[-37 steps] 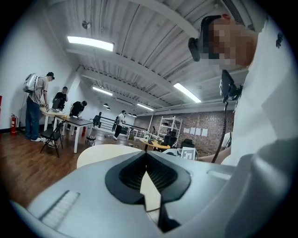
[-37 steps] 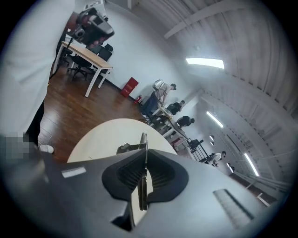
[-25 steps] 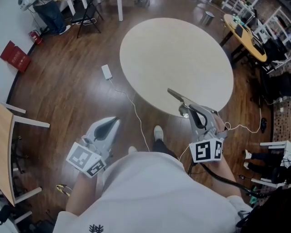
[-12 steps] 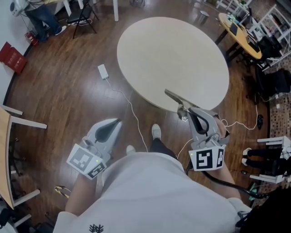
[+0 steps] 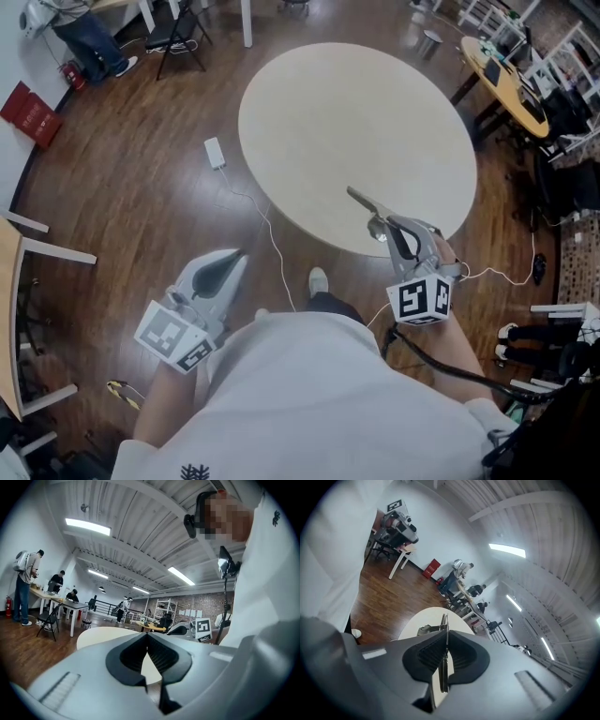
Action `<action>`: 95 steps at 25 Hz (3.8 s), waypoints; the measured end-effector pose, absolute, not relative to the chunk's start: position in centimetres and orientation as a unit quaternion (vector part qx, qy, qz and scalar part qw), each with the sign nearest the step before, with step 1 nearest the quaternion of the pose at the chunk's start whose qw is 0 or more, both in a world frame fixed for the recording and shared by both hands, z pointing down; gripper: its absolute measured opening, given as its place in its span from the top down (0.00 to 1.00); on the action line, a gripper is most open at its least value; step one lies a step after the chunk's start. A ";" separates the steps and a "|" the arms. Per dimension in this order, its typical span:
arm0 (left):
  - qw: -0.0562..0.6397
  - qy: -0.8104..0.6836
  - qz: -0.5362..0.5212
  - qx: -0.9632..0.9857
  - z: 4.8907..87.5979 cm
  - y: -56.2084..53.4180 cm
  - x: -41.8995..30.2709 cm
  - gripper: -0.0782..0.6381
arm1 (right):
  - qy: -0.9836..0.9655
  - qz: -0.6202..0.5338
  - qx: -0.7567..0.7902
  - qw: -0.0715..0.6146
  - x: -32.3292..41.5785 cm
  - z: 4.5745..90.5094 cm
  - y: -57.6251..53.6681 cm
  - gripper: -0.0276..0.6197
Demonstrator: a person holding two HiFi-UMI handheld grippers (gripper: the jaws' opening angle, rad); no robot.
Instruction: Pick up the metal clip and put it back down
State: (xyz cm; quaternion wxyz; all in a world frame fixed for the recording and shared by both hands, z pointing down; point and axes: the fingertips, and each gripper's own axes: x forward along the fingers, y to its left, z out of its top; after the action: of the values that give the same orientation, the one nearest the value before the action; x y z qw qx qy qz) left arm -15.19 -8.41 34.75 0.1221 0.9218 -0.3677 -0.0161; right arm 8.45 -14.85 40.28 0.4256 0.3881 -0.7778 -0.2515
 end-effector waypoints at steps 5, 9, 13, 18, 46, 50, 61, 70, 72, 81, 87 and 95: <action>0.128 -0.384 -0.013 0.914 34.3 -10.6 -13.0 0.89 | -0.781 -0.240 0.374 0.439 11.7 44.3 -19.8 0.95; 0.128 -0.392 -0.003 0.911 33.9 -12.3 -11.2 0.89 | -0.780 -0.231 0.356 0.459 14.8 49.6 -24.0 0.95; 0.134 -0.403 0.008 0.905 33.9 -13.6 -9.5 0.89 | -0.783 -0.215 0.345 0.471 17.1 54.6 -27.4 0.95; 0.147 -0.411 0.030 0.899 33.8 -14.2 -8.2 0.89 | -0.787 -0.213 0.334 0.474 17.4 58.8 -30.0 0.95; 0.159 -0.389 0.060 0.906 33.5 -15.1 -7.9 0.89 | -0.818 -0.165 0.347 0.428 15.3 61.2 -28.0 0.71; 0.145 -0.358 0.049 0.921 33.8 -14.3 -9.9 0.89 | -0.803 -0.177 0.387 0.418 14.4 56.6 -25.8 0.71; 0.140 -0.226 0.034 0.963 34.2 -6.7 -14.6 0.89 | -0.770 -0.072 0.544 0.324 9.9 44.3 -3.4 0.71; 0.134 -0.176 0.025 0.975 36.0 0.7 -13.5 0.89 | -0.749 -0.033 0.600 0.281 9.9 39.1 10.5 0.72; 0.129 -0.168 0.031 0.977 36.6 2.2 -13.2 0.89 | -0.746 -0.029 0.611 0.263 10.2 38.5 12.3 0.73; 0.118 -0.141 0.038 0.982 37.0 11.6 -8.6 0.89 | -0.759 -0.031 0.614 0.214 10.4 37.9 22.0 0.74; 0.120 -0.125 0.051 0.984 37.4 19.3 -5.9 0.89 | -0.765 -0.023 0.607 0.214 11.0 39.5 28.6 0.74; 0.109 -0.128 0.061 0.984 37.2 24.0 -4.9 0.89 | -0.774 -0.024 0.598 0.208 11.6 39.5 33.2 0.74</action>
State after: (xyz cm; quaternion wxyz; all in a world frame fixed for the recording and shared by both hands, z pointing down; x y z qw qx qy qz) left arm -4.93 24.00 37.25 0.1095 0.9839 -0.1276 0.0610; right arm 11.61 33.22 39.50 0.2084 0.5977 -0.7737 -0.0242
